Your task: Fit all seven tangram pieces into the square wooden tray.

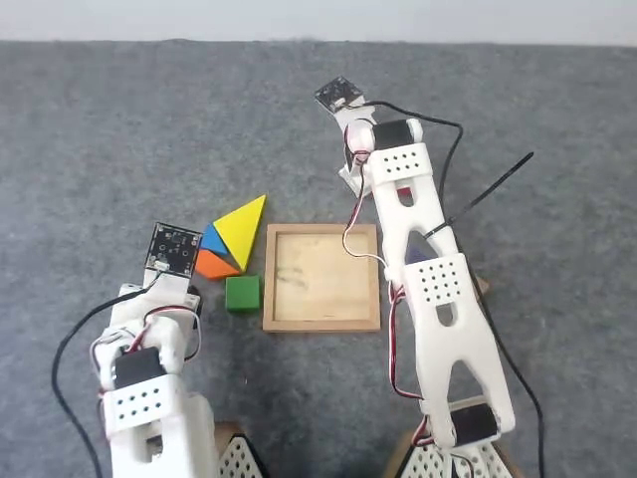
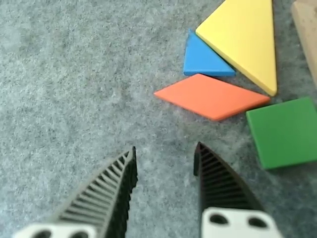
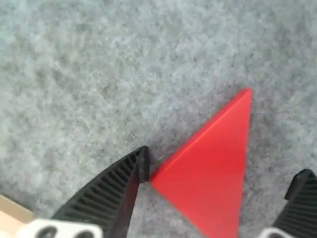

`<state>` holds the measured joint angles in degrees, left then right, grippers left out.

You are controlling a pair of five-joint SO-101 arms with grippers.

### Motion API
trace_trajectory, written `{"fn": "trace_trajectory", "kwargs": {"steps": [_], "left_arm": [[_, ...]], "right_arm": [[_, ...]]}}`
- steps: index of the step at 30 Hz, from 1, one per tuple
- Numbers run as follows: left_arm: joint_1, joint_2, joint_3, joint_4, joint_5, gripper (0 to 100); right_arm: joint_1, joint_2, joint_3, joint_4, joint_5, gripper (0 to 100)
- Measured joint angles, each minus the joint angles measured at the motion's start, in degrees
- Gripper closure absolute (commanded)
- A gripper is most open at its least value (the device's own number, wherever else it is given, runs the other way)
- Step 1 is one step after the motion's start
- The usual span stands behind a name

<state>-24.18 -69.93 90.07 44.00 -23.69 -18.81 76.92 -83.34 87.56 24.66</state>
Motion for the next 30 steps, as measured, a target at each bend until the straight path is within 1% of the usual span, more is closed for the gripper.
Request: {"fn": "trace_trajectory", "kwargs": {"steps": [6, 20, 22, 26, 30], "left_arm": [[0.0, 0.0, 0.0, 0.0, 0.0, 82], [0.0, 0.0, 0.0, 0.0, 0.0, 82], [0.0, 0.0, 0.0, 0.0, 0.0, 82], [0.0, 0.0, 0.0, 0.0, 0.0, 82], [0.0, 0.0, 0.0, 0.0, 0.0, 82]], "right_arm": [[0.0, 0.6, -0.4, 2.7, 8.9, 56.8], [1.0, 0.6, -1.1, 7.4, 13.3, 57.0], [1.1, 0.6, -1.1, 7.4, 13.3, 60.1], [1.1, 0.6, -1.1, 7.4, 13.4, 70.4], [1.1, 1.1, -1.1, 6.6, 12.8, 71.3]]}}
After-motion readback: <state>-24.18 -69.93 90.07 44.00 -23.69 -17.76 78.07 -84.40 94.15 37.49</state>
